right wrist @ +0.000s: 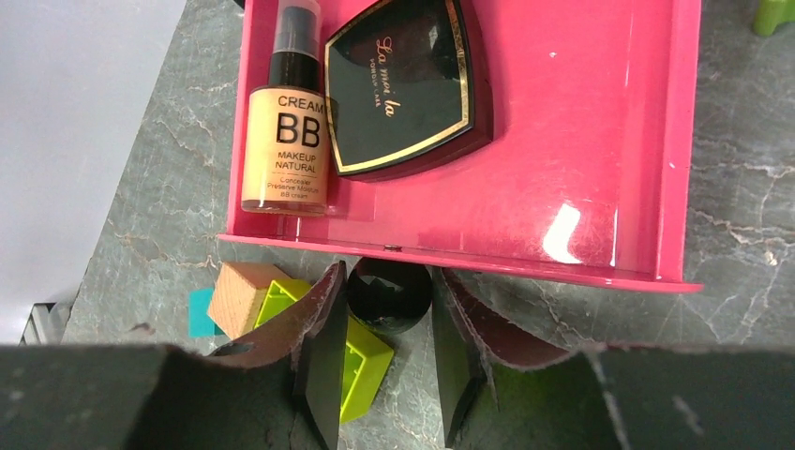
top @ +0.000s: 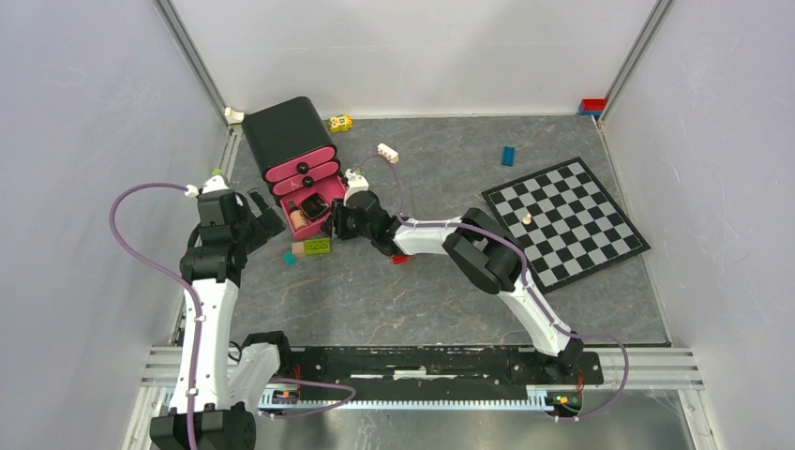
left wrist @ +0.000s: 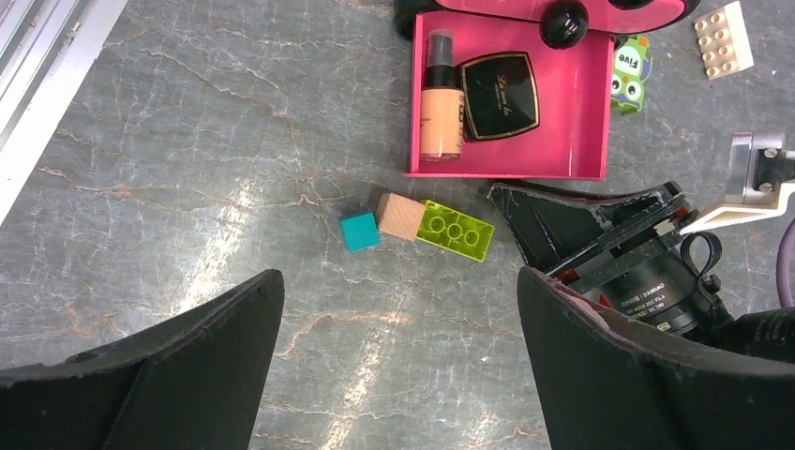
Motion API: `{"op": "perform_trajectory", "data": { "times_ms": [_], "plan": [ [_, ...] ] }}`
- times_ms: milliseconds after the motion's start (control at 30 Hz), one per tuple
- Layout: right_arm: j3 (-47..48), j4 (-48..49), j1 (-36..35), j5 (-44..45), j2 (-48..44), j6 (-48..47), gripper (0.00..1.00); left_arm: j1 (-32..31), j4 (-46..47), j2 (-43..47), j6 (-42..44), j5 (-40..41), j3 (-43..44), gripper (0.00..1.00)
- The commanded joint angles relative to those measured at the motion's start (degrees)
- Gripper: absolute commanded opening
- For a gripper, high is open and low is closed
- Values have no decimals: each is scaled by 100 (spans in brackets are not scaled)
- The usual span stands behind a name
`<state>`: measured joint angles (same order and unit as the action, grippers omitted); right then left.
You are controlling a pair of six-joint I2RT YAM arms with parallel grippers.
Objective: Organize the makeup
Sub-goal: Close the drawer in the storage box.
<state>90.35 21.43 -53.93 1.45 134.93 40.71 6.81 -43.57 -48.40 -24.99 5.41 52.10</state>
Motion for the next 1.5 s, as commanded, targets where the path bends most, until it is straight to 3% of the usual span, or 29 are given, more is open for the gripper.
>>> {"op": "perform_trajectory", "data": {
  "times_ms": [0,433,933,1467],
  "plan": [
    [486,122,23,33,-45,-205,28,48,182,142,65,-28,3,100],
    [888,335,181,-127,325,-284,31,40,108,289,74,170,35,100],
    [1601,1521,191,-128,984,-180,34,40,107,-20,56,153,38,100],
    [2277,2356,287,514,1844,216,35,40,112,-29,67,279,34,100]
  ]
}}
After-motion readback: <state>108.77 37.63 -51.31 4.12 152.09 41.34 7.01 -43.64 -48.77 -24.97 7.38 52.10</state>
